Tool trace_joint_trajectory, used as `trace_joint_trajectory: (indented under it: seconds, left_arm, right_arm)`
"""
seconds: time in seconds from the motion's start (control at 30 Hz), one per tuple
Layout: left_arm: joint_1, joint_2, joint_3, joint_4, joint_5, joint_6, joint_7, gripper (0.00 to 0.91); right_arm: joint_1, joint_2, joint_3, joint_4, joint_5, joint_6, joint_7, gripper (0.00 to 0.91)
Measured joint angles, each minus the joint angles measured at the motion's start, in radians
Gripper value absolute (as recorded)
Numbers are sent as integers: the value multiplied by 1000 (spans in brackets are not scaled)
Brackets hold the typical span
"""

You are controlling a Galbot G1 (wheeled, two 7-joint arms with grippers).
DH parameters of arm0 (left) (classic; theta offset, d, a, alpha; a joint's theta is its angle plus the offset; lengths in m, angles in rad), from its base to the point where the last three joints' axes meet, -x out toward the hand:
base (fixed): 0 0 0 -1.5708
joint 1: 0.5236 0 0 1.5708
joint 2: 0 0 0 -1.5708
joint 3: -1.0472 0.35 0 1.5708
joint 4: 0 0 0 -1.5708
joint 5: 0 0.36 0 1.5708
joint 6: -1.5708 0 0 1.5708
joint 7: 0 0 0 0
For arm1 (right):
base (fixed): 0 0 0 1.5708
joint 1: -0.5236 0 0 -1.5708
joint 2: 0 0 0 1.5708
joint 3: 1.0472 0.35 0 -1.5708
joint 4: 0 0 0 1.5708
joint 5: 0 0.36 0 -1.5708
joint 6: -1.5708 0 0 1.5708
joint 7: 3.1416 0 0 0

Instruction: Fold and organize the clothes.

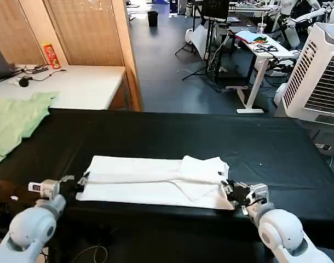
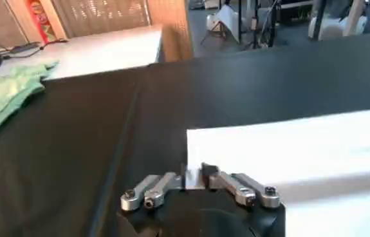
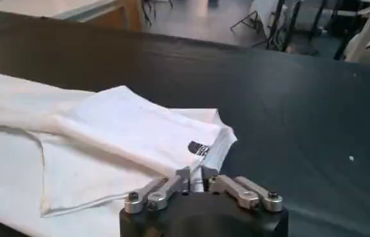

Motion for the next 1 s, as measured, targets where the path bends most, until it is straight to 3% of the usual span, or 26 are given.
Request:
trace_joint_trajectory:
  seconds: [0.13, 0.3, 0.57, 0.87, 1.0]
  left_arm:
    - [-2, -15, -21, -21, -36, -21, -9, 878]
    - [-85, -24, -9, 14, -112, -26, -14, 878]
    - [-272, -49, 65, 190, -177, -32, 21, 878]
    - [-370, -55, 111, 343, -214, -25, 43, 878]
    - [-381, -58, 119, 371, -211, -22, 45, 751]
  right_arm:
    - [32, 28, 18, -17, -5, 51, 24, 878]
    - [112, 91, -3, -94, -61, 62, 48, 878]
    - [221, 183, -62, -236, -92, 68, 49, 878]
    - [311, 239, -97, -375, -100, 65, 49, 878]
    - [333, 259, -106, -418, -121, 62, 47, 878]
